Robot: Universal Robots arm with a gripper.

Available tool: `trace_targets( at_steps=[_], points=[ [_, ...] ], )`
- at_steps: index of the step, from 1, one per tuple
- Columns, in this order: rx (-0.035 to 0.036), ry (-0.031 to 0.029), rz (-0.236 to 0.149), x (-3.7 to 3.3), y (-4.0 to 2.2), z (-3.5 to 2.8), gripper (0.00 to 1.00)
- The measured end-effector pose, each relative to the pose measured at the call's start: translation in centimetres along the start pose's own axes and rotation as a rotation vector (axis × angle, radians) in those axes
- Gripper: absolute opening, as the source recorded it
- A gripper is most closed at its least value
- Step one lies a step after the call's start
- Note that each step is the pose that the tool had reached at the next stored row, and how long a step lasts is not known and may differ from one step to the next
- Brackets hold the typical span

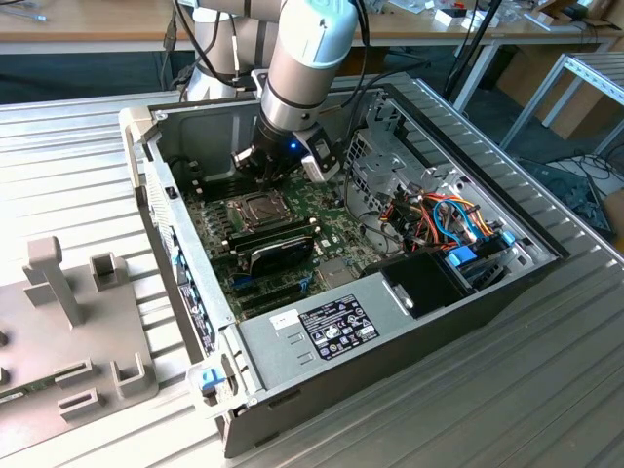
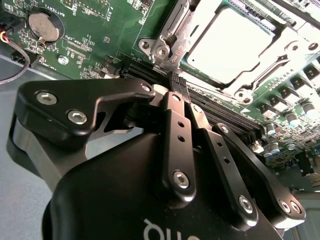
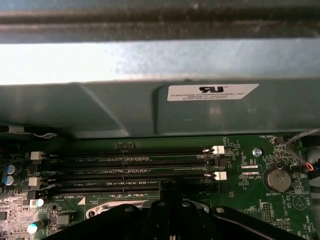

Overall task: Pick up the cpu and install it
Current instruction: 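Install the first cpu locking lever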

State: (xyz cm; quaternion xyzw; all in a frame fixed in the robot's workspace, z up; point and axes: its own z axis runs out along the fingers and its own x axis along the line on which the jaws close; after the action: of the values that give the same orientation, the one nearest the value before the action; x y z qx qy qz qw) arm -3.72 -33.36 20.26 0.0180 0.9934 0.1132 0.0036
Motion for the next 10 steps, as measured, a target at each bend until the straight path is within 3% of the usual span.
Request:
trace_targets(
  at_steps=[10],
  points=[
    [0.0000, 0.0000, 0.000, -0.02, -0.03, 0.14, 0.11]
  ],
)
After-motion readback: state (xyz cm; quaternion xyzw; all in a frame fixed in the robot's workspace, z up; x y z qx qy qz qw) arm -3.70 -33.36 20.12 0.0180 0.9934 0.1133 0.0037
